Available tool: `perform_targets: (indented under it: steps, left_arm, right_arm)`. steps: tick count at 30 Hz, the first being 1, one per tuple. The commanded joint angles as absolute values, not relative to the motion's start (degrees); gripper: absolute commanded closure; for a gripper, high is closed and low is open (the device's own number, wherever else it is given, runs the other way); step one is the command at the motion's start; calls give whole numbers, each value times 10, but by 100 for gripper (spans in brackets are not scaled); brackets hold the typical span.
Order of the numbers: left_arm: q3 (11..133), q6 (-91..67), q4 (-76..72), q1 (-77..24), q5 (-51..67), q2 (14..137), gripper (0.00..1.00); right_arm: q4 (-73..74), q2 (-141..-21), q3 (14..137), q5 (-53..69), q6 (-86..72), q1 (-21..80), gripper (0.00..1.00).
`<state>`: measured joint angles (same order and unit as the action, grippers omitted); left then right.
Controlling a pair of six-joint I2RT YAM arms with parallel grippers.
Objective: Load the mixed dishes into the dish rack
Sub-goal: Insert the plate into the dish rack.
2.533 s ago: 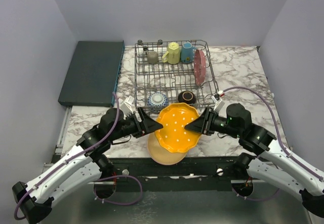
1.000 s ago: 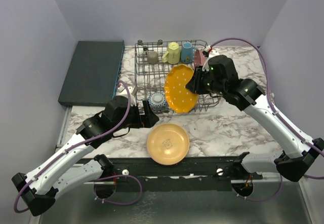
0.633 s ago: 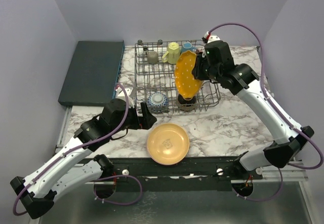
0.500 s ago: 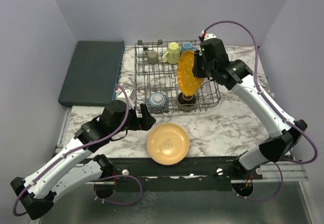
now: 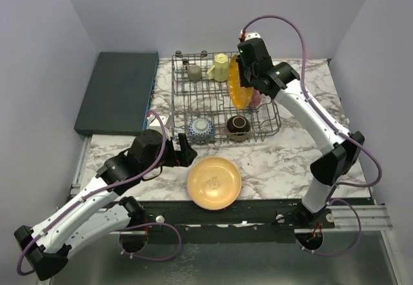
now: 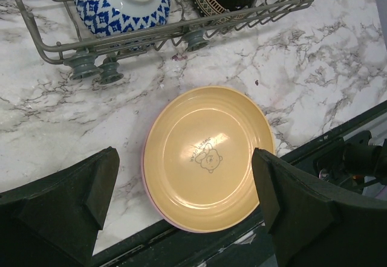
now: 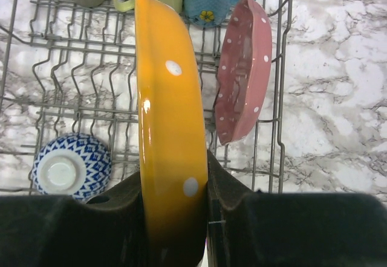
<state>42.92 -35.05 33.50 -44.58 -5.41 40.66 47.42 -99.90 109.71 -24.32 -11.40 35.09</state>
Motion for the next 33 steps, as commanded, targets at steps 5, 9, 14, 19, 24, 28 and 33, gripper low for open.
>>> perform_targets:
  steps: [5, 9, 14, 19, 24, 28, 33]
  left_arm:
    - [424, -342, 325, -443, -64, 409, 1]
    - [424, -341, 325, -443, -67, 406, 1]
    - [423, -340, 325, -443, -69, 404, 1]
    - [424, -338, 325, -443, -69, 409, 1]
    - [424, -337, 325, -443, -72, 408, 1]
    - [424, -337, 325, -443, -74, 407, 1]
    - [424, -337, 325, -443, -75, 407, 1]
  right_arm:
    - [421, -1050, 1158, -321, -71, 350, 100]
    - [408, -1073, 1163, -342, -58, 349, 100]
    - [392, -1100, 1160, -354, -48, 345, 100]
    - [376, -1118, 1161, -356, -47, 338, 100]
    - [365, -1132, 1161, -365, -42, 328, 100]
    - [353, -1139, 1159, -367, -43, 323, 100]
    - [343, -1151, 1161, -373, -42, 319, 100]
